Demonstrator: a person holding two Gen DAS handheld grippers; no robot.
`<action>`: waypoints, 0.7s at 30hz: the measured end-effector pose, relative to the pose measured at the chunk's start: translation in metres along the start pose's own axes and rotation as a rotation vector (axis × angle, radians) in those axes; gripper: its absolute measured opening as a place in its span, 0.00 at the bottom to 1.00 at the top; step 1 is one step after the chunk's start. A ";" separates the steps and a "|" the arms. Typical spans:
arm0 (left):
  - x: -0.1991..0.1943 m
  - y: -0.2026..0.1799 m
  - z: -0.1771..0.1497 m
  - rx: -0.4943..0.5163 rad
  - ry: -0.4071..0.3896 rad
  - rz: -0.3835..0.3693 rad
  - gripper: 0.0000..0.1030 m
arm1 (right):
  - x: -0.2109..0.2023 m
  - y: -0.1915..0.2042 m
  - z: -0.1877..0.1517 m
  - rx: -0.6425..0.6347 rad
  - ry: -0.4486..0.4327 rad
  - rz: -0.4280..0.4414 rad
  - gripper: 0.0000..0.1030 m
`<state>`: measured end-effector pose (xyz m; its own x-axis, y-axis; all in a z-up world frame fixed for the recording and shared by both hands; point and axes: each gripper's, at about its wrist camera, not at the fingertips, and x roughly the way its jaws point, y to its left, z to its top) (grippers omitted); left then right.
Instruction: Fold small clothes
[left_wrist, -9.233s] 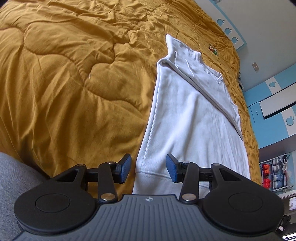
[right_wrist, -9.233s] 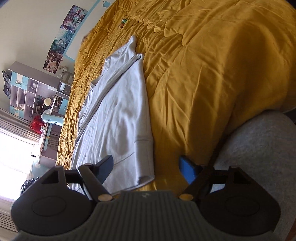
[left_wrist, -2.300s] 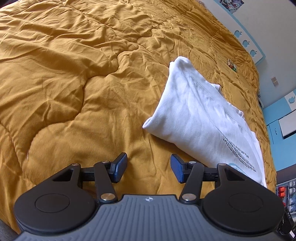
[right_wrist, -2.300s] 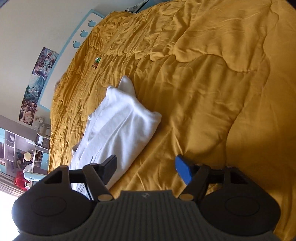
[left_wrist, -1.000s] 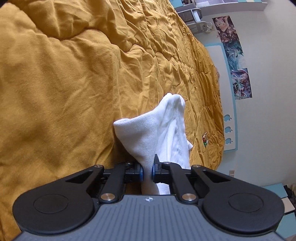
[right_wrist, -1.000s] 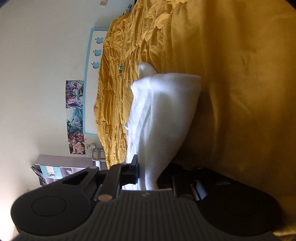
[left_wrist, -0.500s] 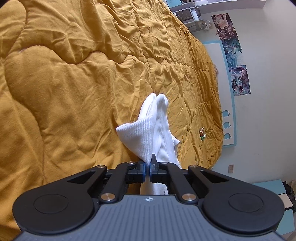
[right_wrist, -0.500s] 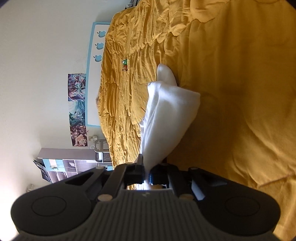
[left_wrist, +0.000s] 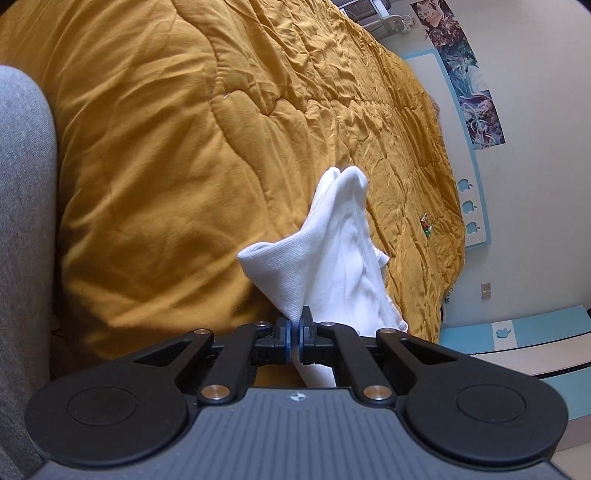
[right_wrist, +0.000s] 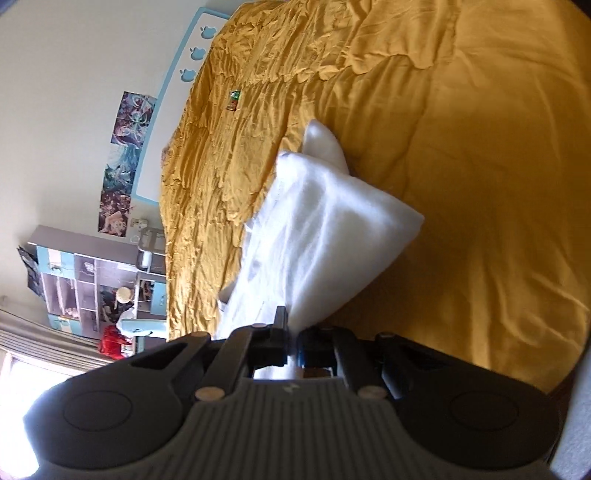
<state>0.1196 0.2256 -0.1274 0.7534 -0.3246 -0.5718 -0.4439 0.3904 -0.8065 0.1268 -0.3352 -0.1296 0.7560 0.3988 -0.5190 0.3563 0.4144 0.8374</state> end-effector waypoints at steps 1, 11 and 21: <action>-0.001 0.004 0.000 0.009 -0.005 -0.012 0.03 | -0.002 -0.005 -0.003 0.006 -0.008 -0.010 0.00; -0.053 -0.001 -0.002 0.250 -0.235 0.156 0.21 | -0.058 -0.010 -0.018 -0.193 -0.229 -0.219 0.05; -0.078 -0.090 -0.027 0.656 -0.426 0.099 0.17 | -0.123 0.089 -0.058 -0.763 -0.629 -0.087 0.05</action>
<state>0.0881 0.1928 -0.0142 0.9051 0.0442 -0.4229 -0.2414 0.8722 -0.4255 0.0334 -0.2999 -0.0012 0.9763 -0.0731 -0.2036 0.1426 0.9251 0.3519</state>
